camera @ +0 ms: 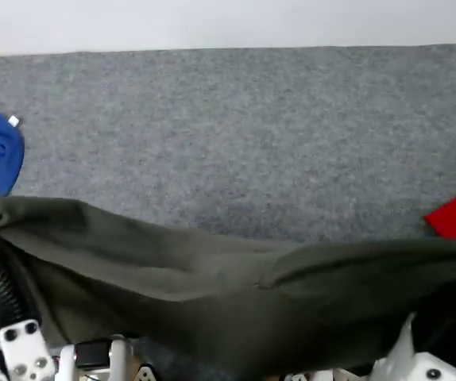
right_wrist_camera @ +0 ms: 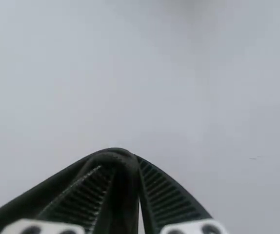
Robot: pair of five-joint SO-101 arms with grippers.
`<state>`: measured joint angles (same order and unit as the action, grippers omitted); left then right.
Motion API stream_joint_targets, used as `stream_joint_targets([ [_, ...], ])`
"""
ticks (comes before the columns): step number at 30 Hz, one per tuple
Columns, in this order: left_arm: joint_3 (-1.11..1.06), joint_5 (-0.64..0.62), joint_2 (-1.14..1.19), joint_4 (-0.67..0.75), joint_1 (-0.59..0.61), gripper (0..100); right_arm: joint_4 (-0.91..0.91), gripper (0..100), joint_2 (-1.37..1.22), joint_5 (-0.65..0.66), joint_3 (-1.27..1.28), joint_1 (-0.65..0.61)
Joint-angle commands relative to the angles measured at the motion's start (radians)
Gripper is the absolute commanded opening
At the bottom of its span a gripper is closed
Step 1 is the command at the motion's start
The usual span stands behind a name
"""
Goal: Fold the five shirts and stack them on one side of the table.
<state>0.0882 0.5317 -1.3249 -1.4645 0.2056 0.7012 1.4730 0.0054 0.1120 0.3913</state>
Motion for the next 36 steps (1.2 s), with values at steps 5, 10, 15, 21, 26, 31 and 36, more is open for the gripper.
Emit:
stream_joint_targets([
  [5,-0.145,0.006,-0.141,0.031,0.104,0,-0.018,0.8,-0.024,0.023,-0.057,-0.007],
  [10,-0.260,0.006,-0.222,0.032,0.106,0,-0.016,0.8,-0.036,0.017,-0.040,-0.008],
  [15,-0.363,0.002,-0.235,0.072,0.106,0,-0.018,0.8,-0.067,0.015,0.061,-0.008],
  [21,-0.581,0.000,-0.233,0.249,0.107,0,-0.101,0.8,-0.163,0.015,0.175,-0.010],
  [26,-0.823,0.000,-0.233,0.465,0.107,0,-0.183,0.8,-0.308,0.017,0.235,-0.019],
  [31,-1.053,0.000,-0.233,0.669,0.101,0,-0.208,0.8,-0.453,0.020,0.284,-0.150],
  [36,-1.282,0.000,-0.233,0.853,0.087,0,-0.291,0.8,-0.599,0.015,0.400,-0.269],
])
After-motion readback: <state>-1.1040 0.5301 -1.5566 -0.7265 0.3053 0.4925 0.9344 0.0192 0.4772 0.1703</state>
